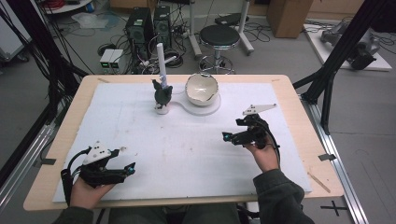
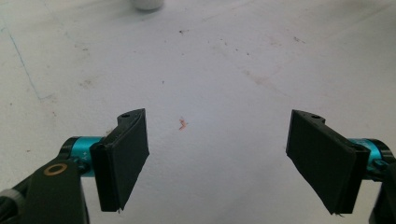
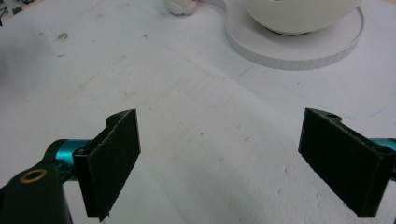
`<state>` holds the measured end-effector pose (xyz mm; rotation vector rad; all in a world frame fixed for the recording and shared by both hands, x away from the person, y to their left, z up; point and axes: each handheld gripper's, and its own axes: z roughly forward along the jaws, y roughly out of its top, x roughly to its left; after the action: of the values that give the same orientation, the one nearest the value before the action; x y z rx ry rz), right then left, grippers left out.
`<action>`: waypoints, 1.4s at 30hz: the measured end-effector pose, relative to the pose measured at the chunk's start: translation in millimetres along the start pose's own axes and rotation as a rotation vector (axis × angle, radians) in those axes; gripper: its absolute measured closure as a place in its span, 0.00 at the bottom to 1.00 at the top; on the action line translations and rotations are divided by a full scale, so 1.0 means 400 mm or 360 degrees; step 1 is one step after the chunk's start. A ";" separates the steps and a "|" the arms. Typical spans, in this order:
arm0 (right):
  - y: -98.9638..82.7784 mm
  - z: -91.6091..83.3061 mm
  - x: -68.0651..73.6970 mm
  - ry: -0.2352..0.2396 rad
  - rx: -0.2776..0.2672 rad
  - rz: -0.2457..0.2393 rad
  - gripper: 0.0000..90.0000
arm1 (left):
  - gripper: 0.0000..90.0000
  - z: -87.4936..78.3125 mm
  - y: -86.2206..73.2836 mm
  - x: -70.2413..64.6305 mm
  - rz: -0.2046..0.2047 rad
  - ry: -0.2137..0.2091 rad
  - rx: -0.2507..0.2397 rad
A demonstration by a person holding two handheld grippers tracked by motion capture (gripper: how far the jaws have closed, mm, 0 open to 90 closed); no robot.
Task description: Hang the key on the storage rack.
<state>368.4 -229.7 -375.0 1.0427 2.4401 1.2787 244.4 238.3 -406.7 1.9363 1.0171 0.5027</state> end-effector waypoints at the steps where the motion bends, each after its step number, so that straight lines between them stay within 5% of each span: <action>1: -0.001 -0.001 0.000 0.0000 0.0001 0.0005 0.13 | 0.24 0.000 0.000 0.000 0.0000 0.0000 -0.0001; 42: -0.108 -0.057 -0.007 -0.0066 -0.0017 0.0028 0.13 | 0.24 0.000 -0.003 0.002 -0.0001 0.0005 0.0009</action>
<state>338.4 -262.8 -395.3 1.0792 2.3960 1.2611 244.4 239.4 -407.9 1.9404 1.0221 0.5032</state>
